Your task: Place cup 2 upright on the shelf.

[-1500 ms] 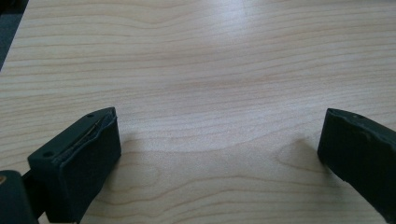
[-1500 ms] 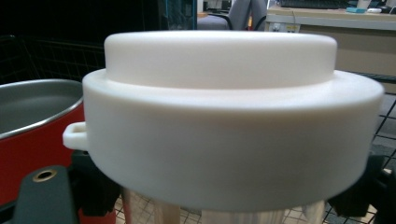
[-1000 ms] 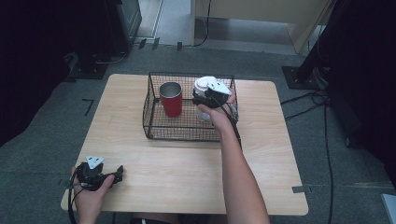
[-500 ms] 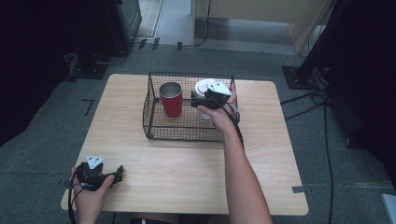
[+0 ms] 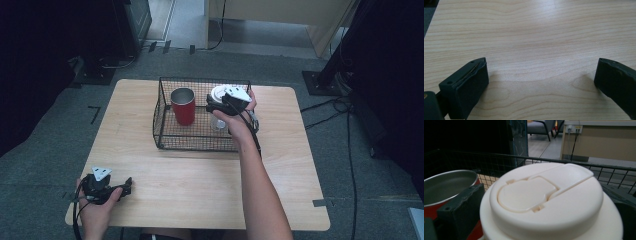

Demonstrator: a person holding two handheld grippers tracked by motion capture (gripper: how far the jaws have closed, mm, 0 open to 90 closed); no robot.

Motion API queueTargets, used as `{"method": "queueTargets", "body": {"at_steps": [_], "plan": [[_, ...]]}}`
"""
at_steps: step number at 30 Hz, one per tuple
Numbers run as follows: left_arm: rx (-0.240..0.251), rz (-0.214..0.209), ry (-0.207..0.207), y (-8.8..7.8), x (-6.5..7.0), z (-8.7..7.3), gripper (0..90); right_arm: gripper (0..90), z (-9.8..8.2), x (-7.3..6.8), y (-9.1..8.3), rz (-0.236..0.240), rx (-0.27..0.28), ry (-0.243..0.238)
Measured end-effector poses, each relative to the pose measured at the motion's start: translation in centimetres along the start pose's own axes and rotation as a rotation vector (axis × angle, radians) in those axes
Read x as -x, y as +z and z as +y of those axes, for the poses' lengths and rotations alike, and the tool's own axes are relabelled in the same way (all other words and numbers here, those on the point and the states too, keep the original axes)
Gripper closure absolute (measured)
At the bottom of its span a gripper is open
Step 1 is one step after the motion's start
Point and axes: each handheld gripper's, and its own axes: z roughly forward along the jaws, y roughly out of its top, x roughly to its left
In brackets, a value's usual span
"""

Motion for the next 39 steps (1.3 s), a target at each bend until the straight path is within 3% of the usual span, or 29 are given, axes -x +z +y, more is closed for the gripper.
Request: {"method": "queueTargets", "body": {"at_steps": [4, 10, 15, 18, 21, 31, 39], "plan": [[-0.001, 0.000, 0.002, 0.0, 0.0, 0.0, 0.1, 0.0, 0.5, -0.3, -0.4, -0.029, -0.004, 0.054], [-0.001, 0.000, 0.001, 0.0, 0.0, 0.0, 0.1, 0.0, 1.2, -0.9, -1.2, -0.072, 0.007, 0.071], [0.000, 0.000, 0.000, 0.0, 0.0, 0.0, 0.1, 0.0, 1.5, -1.4, -1.9, -0.101, 0.006, 0.062], [0.000, 0.000, 0.001, 0.0, 0.0, 0.0, 0.1, 0.0, 1.8, -1.5, -2.4, -0.145, 0.007, 0.013], [0.000, 0.000, 0.000, 0.0, 0.0, 0.0, 0.1, 0.0, 2.0, -1.2, -2.9, -0.157, 0.015, 0.021], [0.001, 0.000, -0.001, 0.0, 0.0, 0.0, 0.1, 0.0, 2.7, -1.0, -5.9, -0.122, 0.057, -0.005], [0.000, 0.000, 0.000, 0.0, 0.0, 0.0, 0.1, 0.0, 1.6, -0.3, -8.5, -0.097, 0.055, -0.024]]}}
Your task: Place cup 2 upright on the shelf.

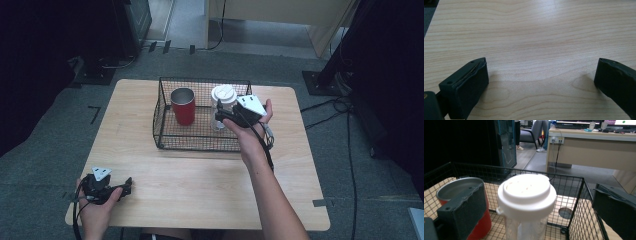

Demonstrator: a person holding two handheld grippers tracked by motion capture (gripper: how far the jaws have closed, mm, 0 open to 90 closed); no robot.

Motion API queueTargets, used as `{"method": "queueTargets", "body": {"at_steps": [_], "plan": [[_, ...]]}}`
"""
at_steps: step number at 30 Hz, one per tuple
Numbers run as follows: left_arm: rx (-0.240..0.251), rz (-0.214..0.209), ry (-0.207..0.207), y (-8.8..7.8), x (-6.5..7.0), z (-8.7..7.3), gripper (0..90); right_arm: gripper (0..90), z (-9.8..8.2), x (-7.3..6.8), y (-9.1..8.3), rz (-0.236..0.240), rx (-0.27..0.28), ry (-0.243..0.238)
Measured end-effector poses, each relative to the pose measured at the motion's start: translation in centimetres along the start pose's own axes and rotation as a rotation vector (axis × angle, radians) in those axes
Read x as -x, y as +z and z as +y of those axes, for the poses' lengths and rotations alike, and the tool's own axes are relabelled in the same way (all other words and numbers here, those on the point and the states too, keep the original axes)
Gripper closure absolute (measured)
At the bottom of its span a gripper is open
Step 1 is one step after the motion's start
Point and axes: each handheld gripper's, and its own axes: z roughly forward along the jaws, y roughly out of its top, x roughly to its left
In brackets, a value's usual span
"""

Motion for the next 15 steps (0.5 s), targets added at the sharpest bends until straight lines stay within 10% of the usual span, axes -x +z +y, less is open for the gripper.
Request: {"method": "queueTargets", "body": {"at_steps": [15], "plan": [[-0.001, 0.000, 0.001, 0.0, 0.0, 0.0, 0.1, 0.0, -2.9, 2.2, -4.5, 0.076, 0.004, -0.026]]}}
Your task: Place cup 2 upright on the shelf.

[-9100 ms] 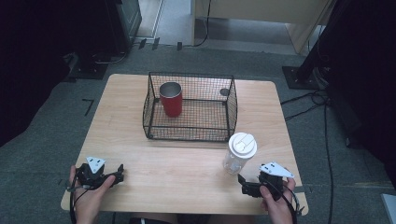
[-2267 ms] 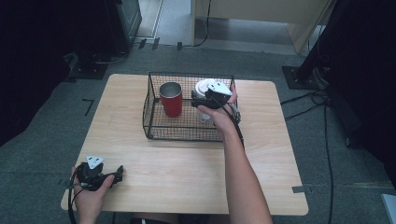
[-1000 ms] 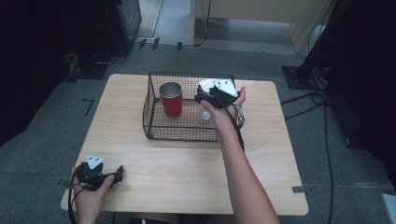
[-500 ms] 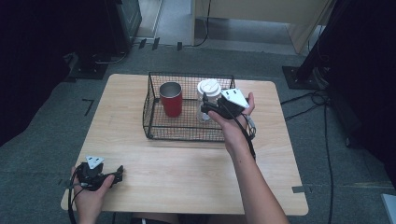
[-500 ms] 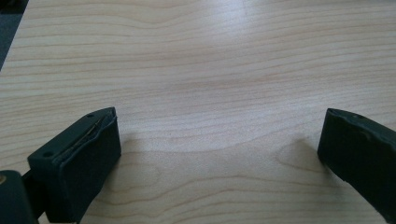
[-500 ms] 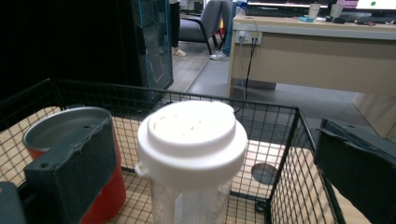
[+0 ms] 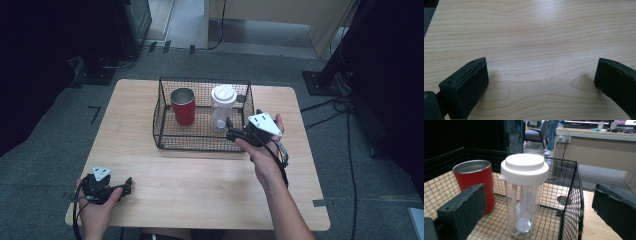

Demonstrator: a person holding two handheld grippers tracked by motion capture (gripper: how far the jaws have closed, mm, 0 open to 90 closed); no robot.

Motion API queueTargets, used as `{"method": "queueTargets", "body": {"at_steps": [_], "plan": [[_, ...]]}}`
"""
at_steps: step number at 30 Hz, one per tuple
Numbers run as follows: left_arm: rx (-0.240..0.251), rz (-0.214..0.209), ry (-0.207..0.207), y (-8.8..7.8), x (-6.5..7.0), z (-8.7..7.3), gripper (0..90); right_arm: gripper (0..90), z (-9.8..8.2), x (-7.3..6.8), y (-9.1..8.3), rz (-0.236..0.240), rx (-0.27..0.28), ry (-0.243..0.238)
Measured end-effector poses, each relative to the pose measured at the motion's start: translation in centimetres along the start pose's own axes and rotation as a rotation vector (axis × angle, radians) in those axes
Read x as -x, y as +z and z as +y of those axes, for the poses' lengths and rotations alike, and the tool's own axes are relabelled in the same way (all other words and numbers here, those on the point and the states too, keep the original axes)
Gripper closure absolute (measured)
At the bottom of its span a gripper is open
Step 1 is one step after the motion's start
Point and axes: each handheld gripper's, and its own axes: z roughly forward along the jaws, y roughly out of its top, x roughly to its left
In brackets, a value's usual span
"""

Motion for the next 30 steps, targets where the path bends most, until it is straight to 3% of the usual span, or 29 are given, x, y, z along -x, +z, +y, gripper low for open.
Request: {"method": "queueTargets", "body": {"at_steps": [11, 30], "plan": [[0.001, 0.000, -0.001, 0.0, 0.0, 0.0, 0.1, 0.0, -1.9, 1.2, -3.3, 0.010, 0.001, -0.032], [-0.001, 0.000, 0.000, 0.0, 0.0, 0.0, 0.1, 0.0, -6.2, 5.6, -7.7, -0.024, -0.011, -0.049]]}}
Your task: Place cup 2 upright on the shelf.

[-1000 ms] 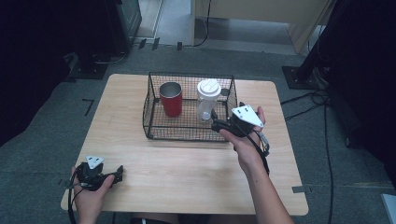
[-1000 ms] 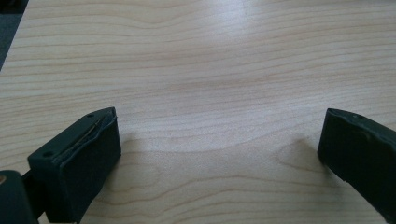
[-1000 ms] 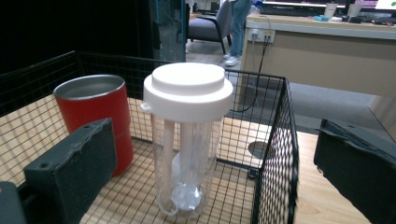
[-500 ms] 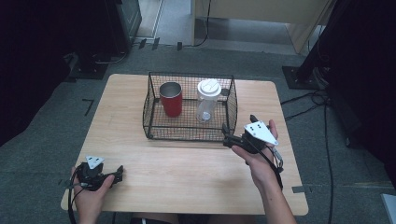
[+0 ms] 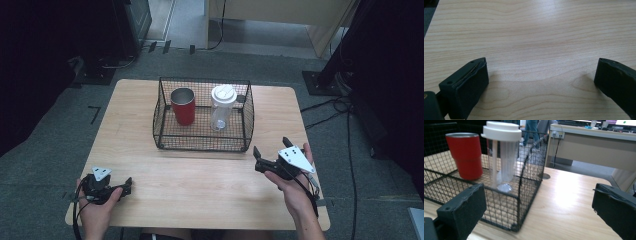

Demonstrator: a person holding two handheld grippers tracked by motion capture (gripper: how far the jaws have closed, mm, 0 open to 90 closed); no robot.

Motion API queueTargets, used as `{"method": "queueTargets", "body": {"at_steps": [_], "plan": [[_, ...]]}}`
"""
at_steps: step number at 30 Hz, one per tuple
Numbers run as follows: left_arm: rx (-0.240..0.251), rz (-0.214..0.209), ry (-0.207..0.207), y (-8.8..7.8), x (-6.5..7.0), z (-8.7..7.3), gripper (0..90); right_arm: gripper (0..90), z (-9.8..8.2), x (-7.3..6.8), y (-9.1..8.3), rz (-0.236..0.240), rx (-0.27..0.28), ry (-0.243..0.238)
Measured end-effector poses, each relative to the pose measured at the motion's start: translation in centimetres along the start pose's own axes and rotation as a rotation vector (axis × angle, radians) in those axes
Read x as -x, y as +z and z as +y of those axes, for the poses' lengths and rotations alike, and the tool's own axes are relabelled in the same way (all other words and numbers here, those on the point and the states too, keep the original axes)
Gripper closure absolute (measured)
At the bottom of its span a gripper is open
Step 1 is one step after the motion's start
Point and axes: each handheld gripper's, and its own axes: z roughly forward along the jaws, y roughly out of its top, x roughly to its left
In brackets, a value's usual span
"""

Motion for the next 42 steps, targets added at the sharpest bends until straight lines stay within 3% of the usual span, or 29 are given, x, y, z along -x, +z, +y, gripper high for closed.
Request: {"method": "queueTargets", "body": {"at_steps": [23, 37, 42], "plan": [[0.001, 0.000, 0.000, 0.0, 0.0, 0.0, 0.1, 0.0, -6.3, 5.6, -4.2, -0.132, -0.068, 0.075], [0.000, 0.000, 0.002, 0.0, 0.0, 0.0, 0.1, 0.0, -9.5, 7.9, -5.8, -0.199, -0.132, 0.090], [0.000, 0.000, 0.001, 0.0, 0.0, 0.0, 0.1, 0.0, -9.8, 8.6, -6.3, -0.212, -0.141, 0.100]]}}
